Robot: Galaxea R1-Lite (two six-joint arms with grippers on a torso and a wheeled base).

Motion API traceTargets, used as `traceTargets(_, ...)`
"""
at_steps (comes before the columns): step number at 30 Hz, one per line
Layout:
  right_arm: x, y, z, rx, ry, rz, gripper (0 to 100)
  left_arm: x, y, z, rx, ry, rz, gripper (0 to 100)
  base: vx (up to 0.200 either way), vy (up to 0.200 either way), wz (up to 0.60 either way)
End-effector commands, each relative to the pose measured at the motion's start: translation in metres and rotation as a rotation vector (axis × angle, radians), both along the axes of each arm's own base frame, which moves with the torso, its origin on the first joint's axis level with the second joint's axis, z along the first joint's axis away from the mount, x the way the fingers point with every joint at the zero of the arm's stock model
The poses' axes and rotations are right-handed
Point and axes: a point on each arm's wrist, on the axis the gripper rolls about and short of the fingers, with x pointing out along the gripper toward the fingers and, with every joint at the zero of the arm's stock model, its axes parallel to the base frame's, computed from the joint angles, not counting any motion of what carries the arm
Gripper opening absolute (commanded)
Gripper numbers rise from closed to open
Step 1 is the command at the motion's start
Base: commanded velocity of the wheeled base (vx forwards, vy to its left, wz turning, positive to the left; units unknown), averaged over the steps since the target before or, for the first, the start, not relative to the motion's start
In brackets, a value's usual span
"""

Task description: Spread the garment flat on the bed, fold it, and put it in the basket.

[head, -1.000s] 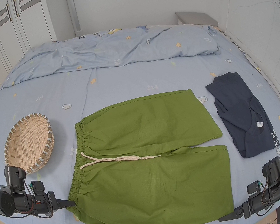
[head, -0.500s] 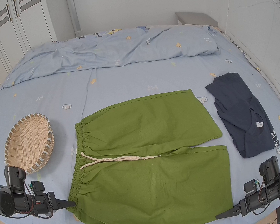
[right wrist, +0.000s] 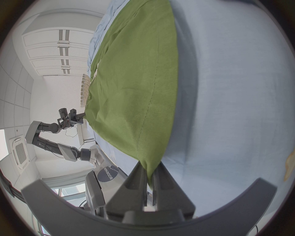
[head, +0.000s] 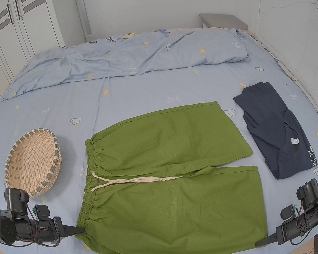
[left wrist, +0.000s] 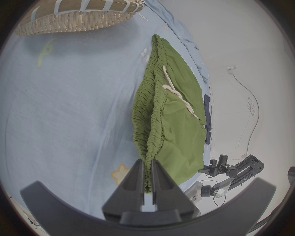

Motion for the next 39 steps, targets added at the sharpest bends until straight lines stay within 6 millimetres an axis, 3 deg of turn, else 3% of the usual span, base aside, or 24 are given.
traceTargets(1, -0.006, -0.008, 0.005, 0.000, -0.012, -0.045, 0, 0.000, 0.001, 0.000, 0.000, 0.000, 0.007, 0, 0.000, 0.000, 0.00)
traceTargets(11, -0.008, -0.009, 0.012, 0.003, -0.058, -0.041, 0, -0.003, 0.000, 0.005, -0.033, -0.019, -0.013, 0, 0.000, 0.000, 0.00)
traceTargets(16, 0.015, -0.005, 0.050, 0.053, -0.221, -0.091, 0, 0.004, -0.001, 0.035, -0.090, -0.040, 0.059, 0, 0.000, 0.000, 0.00)
traceTargets(18, 0.017, -0.004, 0.053, 0.056, -0.227, -0.095, 0, 0.005, -0.001, 0.037, -0.093, -0.041, 0.061, 0, 0.000, 0.000, 0.00)
traceTargets(19, 0.030, -0.003, 0.078, 0.075, -0.302, -0.102, 0, 0.017, -0.001, 0.053, -0.123, -0.025, 0.085, 0, 0.000, 0.000, 0.00)
traceTargets(22, 0.047, -0.002, 0.104, 0.084, -0.364, -0.105, 0, 0.030, 0.001, 0.070, -0.127, -0.039, 0.089, 0, 0.000, 0.000, 0.00)
traceTargets(23, 0.047, -0.002, 0.104, 0.084, -0.364, -0.105, 0, 0.030, 0.001, 0.070, -0.127, -0.039, 0.089, 0, 0.000, 0.000, 0.00)
traceTargets(25, 0.065, 0.000, 0.126, 0.090, -0.389, -0.104, 0, 0.044, 0.003, 0.084, -0.127, -0.055, 0.087, 0, 0.000, 0.000, 0.00)
traceTargets(26, 0.065, 0.000, 0.126, 0.090, -0.389, -0.104, 0, 0.044, 0.003, 0.084, -0.127, -0.055, 0.087, 0, 0.000, 0.000, 0.00)
traceTargets(28, 0.080, 0.001, 0.146, 0.097, -0.443, -0.103, 0, 0.065, 0.003, 0.089, -0.138, -0.048, 0.082, 0, 0.000, 0.000, 0.00)
traceTargets(34, 0.121, 0.005, 0.174, 0.105, -0.543, -0.108, 0, 0.117, -0.008, 0.105, -0.185, -0.070, 0.065, 0, 0.000, 0.000, 0.00)
traceTargets(37, 0.132, 0.007, 0.180, 0.109, -0.565, -0.106, 0, 0.128, -0.011, 0.107, -0.186, -0.076, 0.054, 0, 0.000, 0.000, 0.00)
traceTargets(39, 0.156, 0.009, 0.189, 0.116, -0.605, -0.104, 0, 0.140, -0.021, 0.112, -0.186, -0.097, 0.017, 0, 0.000, 0.000, 0.00)
